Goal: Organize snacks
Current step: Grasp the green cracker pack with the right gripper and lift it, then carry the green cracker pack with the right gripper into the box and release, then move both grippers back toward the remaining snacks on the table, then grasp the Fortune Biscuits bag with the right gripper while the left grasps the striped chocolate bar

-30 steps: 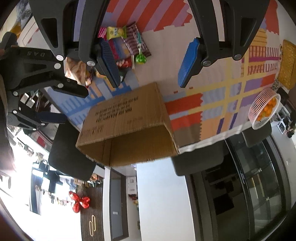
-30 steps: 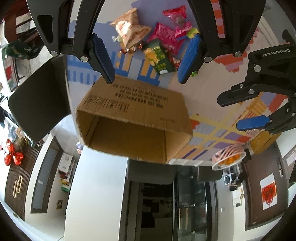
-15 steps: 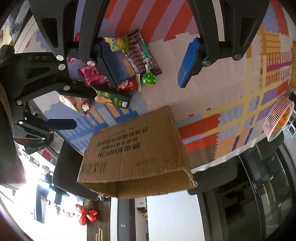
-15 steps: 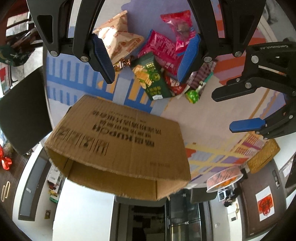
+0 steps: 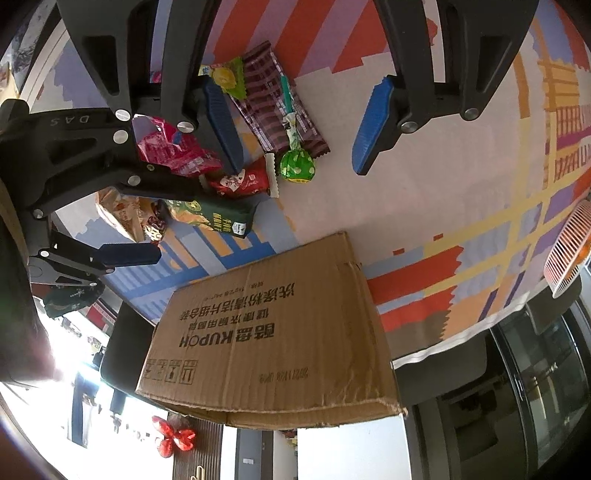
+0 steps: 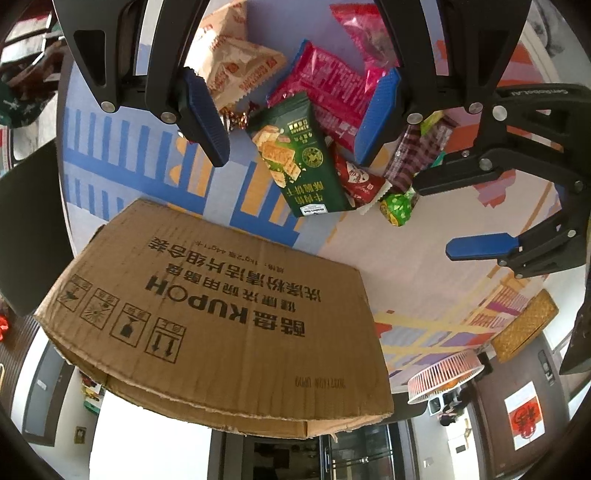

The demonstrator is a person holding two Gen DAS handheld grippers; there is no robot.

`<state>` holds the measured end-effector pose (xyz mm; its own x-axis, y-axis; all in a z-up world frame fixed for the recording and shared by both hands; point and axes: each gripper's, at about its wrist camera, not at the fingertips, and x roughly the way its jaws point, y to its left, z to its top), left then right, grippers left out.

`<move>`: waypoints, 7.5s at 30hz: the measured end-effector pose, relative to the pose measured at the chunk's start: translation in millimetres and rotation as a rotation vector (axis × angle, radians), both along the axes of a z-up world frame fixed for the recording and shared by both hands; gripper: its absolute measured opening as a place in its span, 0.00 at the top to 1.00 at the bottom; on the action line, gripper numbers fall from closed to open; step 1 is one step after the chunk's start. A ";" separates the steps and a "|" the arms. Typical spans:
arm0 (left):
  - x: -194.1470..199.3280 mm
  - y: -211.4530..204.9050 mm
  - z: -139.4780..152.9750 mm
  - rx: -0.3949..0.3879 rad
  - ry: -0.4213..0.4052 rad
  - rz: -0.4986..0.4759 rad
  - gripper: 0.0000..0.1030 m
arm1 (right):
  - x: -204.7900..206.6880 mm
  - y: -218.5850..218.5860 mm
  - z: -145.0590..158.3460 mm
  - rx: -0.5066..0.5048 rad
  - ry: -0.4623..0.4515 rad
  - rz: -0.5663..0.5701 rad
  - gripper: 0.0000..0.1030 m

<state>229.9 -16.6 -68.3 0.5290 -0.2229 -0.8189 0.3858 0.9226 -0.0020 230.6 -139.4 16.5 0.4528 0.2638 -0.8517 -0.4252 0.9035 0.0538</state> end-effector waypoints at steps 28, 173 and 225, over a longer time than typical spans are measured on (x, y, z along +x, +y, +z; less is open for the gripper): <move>27.8 -3.6 -30.0 -0.082 0.092 0.000 0.70 | 33.1 4.2 -32.1 0.079 0.096 -0.019 0.40; -19.1 -21.2 139.6 -0.014 -0.245 -0.002 0.40 | -13.6 -59.3 148.9 0.012 -0.316 -0.154 0.35; -13.1 -8.9 -36.5 0.126 0.130 0.201 0.39 | -28.9 -62.7 -18.1 -0.215 0.054 -0.120 0.35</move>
